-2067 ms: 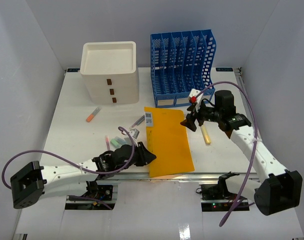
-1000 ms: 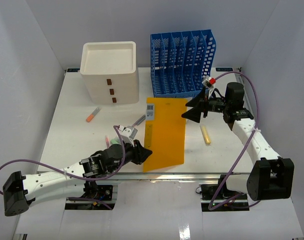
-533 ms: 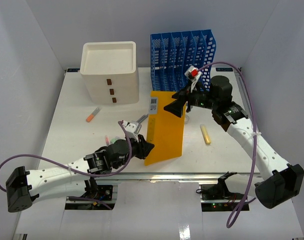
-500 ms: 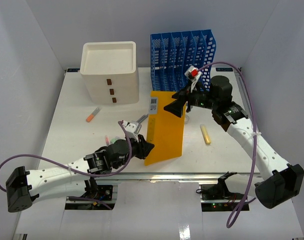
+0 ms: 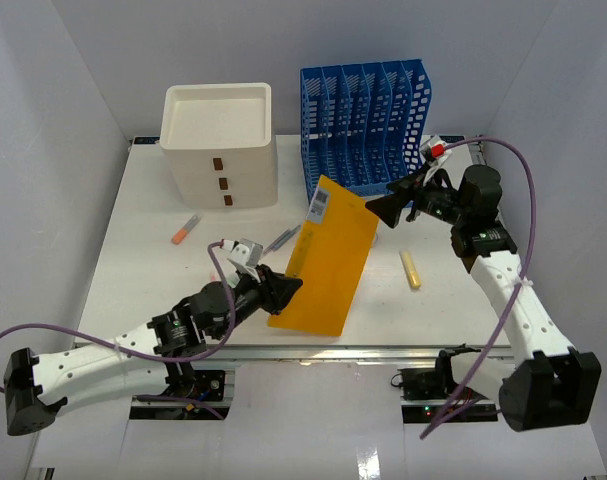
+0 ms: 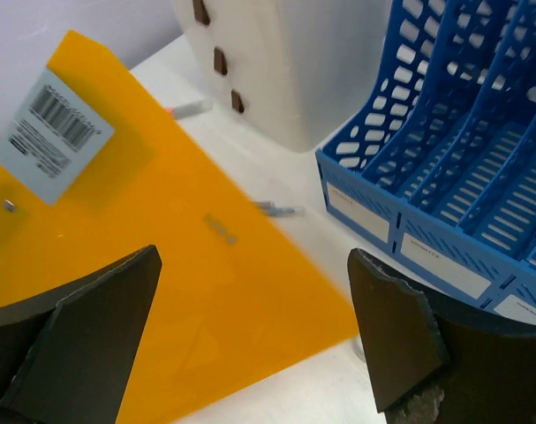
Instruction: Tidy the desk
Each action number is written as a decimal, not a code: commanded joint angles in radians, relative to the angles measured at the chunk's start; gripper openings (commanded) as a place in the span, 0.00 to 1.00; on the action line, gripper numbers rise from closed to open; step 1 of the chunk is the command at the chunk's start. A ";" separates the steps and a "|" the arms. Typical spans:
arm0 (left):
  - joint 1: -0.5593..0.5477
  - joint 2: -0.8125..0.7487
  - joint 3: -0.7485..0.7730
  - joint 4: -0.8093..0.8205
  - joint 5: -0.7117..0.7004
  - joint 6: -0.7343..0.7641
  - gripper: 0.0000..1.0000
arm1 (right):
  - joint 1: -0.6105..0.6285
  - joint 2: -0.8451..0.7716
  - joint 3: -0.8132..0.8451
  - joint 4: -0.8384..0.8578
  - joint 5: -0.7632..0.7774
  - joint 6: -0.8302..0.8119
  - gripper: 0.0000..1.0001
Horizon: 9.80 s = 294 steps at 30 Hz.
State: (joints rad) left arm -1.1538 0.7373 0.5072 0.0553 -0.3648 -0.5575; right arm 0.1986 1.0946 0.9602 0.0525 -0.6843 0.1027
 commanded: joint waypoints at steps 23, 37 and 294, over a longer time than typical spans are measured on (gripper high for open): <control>-0.001 -0.212 -0.014 -0.047 0.068 0.024 0.00 | -0.154 0.192 -0.056 0.310 -0.954 -0.243 0.90; -0.001 -0.246 -0.022 -0.049 0.170 0.070 0.00 | 0.006 0.355 -0.024 0.911 -0.919 0.258 0.92; -0.260 -0.030 0.140 0.247 -0.410 0.421 0.81 | 0.005 -0.028 0.492 -0.075 0.375 0.116 0.08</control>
State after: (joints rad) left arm -1.4094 0.7613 0.6647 0.6398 -0.8065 0.0855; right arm 0.2574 1.0419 1.3448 -0.1028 -0.2615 0.3063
